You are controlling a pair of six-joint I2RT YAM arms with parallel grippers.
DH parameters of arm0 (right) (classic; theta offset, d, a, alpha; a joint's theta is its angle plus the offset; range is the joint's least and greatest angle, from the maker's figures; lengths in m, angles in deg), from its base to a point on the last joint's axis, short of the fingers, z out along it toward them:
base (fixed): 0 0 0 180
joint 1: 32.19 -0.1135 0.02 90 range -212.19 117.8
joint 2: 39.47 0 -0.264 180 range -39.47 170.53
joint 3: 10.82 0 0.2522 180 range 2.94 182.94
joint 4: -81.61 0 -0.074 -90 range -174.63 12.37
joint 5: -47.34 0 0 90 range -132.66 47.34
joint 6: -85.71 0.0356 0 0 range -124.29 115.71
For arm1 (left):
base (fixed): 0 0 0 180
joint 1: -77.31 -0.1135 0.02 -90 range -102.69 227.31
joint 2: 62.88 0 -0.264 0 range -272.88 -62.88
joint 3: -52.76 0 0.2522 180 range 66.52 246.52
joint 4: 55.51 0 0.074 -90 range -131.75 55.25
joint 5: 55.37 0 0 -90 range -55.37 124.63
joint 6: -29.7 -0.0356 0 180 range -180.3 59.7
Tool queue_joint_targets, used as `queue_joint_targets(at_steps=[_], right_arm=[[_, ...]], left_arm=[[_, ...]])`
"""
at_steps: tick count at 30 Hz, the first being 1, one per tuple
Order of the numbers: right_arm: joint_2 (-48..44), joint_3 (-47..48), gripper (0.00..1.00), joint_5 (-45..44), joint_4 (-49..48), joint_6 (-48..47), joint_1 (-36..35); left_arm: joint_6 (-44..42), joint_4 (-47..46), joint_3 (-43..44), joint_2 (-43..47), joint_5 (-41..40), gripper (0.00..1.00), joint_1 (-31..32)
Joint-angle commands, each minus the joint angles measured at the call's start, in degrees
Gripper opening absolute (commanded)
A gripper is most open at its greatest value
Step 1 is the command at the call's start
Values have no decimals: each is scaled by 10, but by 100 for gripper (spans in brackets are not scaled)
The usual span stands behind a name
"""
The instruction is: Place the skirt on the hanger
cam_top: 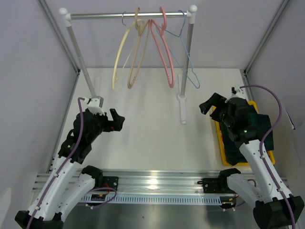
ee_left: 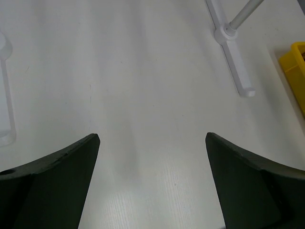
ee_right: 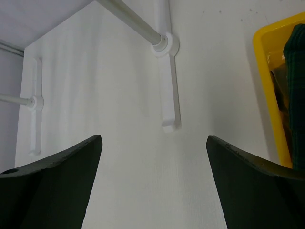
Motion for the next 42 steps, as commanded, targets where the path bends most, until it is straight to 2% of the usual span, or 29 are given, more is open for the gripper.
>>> queue_joint_targets(at_steps=[1, 11, 14, 17, 21, 22, 25, 31, 36, 42], right_arm=[[-7, 26, 99, -16, 13, -7, 3], [24, 77, 99, -67, 81, -18, 3], [32, 99, 99, -112, 110, -18, 4], [56, 135, 97, -149, 154, -16, 30], [77, 162, 93, -144, 196, -16, 107], [80, 162, 92, -140, 203, -14, 146], [83, 151, 88, -114, 210, -10, 200], [82, 109, 89, -131, 229, 0, 276], [71, 72, 95, -197, 244, 17, 293], [83, 24, 98, -219, 220, 21, 314]], left_arm=[[-13, -11, 22, 5, 12, 99, 3], [-13, -11, 20, 16, 21, 99, 4], [-11, -11, 21, 18, 22, 99, 3], [-9, -10, 21, 25, 23, 99, 3], [-7, -10, 23, 28, 25, 99, 3], [-7, -11, 22, 29, 26, 99, 3], [-4, -9, 23, 32, 28, 99, 3], [-1, -6, 22, 32, 37, 99, 4], [1, -6, 20, 28, 40, 99, 4], [3, -6, 20, 25, 43, 99, 4]])
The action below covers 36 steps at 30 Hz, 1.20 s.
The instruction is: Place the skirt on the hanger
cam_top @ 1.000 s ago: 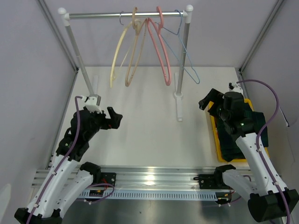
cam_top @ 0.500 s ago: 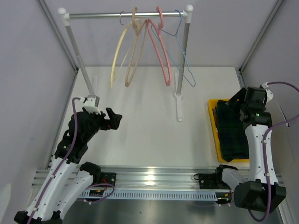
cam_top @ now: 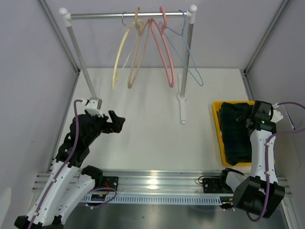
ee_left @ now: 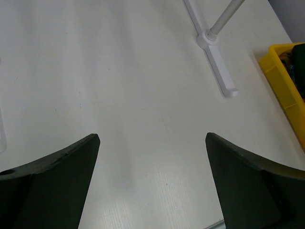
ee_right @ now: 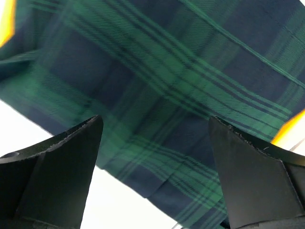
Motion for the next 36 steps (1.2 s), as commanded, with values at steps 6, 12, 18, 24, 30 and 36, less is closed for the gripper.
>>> queue_joint_targets(at_steps=[6, 12, 18, 24, 30, 36], right_arm=[[35, -48, 94, -19, -66, 11, 31], [44, -56, 65, -6, -98, 4, 32], [25, -31, 7, 17, -92, -8, 32], [-9, 49, 0, 86, -65, -15, 23], [16, 184, 0, 109, -23, -31, -90], [57, 323, 0, 47, 41, -38, -280]], left_arm=[[4, -11, 21, -14, 16, 99, 5], [8, -14, 20, -26, 16, 99, 4], [5, -8, 29, -37, 8, 99, 5], [1, 0, 43, -42, 5, 99, 5], [1, 0, 48, -45, 9, 99, 5], [0, 3, 55, -44, 11, 99, 4]])
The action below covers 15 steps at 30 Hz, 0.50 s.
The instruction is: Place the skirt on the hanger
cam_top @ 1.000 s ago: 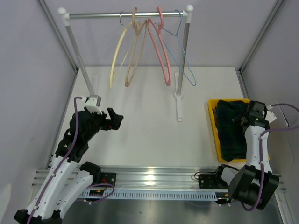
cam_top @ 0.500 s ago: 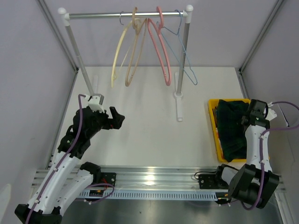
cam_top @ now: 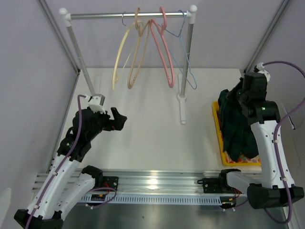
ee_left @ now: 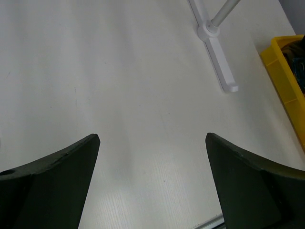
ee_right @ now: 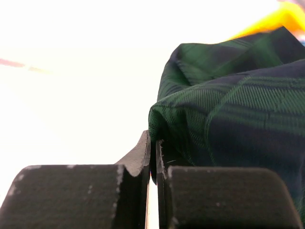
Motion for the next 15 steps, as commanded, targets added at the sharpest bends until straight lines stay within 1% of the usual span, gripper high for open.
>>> queue_joint_targets(at_steps=[1, 2, 3, 6, 7, 9, 10, 11, 12, 13, 15], right_arm=[[15, 81, 0, -27, 35, -11, -88], [20, 91, 0, -47, 41, -10, -110], [30, 103, 0, -57, 54, -10, -156], [42, 130, 0, -101, 68, 3, -220], [47, 130, 0, -108, 70, 7, -258], [49, 113, 0, -129, 63, 28, -297], [52, 104, 0, -138, 53, 35, -334], [55, 92, 0, -149, 47, 44, -352], [56, 65, 0, -162, 40, 52, -367], [59, 49, 0, -163, 22, 69, -392], [66, 1, 0, -164, -2, 90, -418]], left_arm=[[-4, -8, 28, 2, 0, 99, 4], [-4, -8, 28, 2, 1, 99, 4], [-4, -8, 28, 2, 0, 99, 3], [-4, -8, 29, 2, 3, 99, 4], [-4, -8, 32, 2, 4, 99, 3], [-3, -7, 31, 1, 5, 99, 3], [-3, -7, 31, 1, 7, 99, 3], [-2, -7, 31, 1, 8, 99, 3], [-1, -5, 31, 1, 9, 99, 3], [1, -6, 32, 1, 11, 99, 3], [4, -4, 31, -1, 17, 99, 3]])
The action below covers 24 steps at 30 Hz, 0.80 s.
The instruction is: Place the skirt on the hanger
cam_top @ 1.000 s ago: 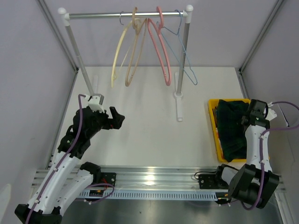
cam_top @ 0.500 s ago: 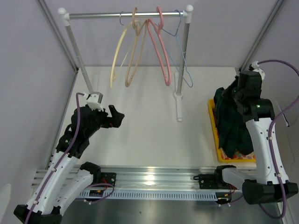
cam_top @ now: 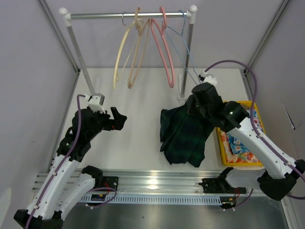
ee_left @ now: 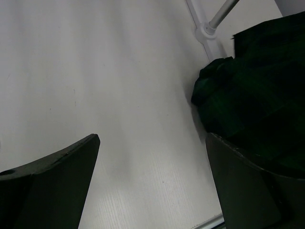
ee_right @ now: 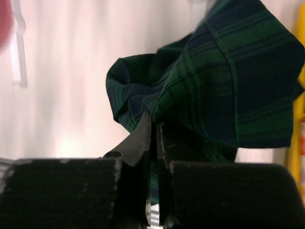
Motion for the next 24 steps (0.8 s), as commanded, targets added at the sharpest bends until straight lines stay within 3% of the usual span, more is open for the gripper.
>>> queue_joint_targets(at_steps=[1, 9, 10, 13, 15, 16, 19, 24], right_arm=[[11, -59, 0, -40, -79, 61, -45], [126, -126, 2, -44, -205, 87, -190], [138, -126, 6, -37, -217, 86, -201], [171, -127, 39, -17, -252, 80, -232], [173, -133, 51, 3, -279, 66, -243], [171, -135, 64, 5, -283, 63, -245], [152, -141, 76, -2, -279, 55, -247], [94, -157, 82, -27, -249, 54, -245]], left_arm=[[7, -6, 24, -2, 17, 100, 3], [45, -5, 3, -13, 43, 99, 3], [52, -10, -10, -14, 47, 100, 3], [77, -23, -33, -17, 62, 99, 3], [94, -30, -41, -19, 68, 99, 4], [100, -40, -55, -24, 75, 99, 3], [124, -67, -75, -38, 95, 99, 3], [161, -128, -109, -61, 132, 99, 7]])
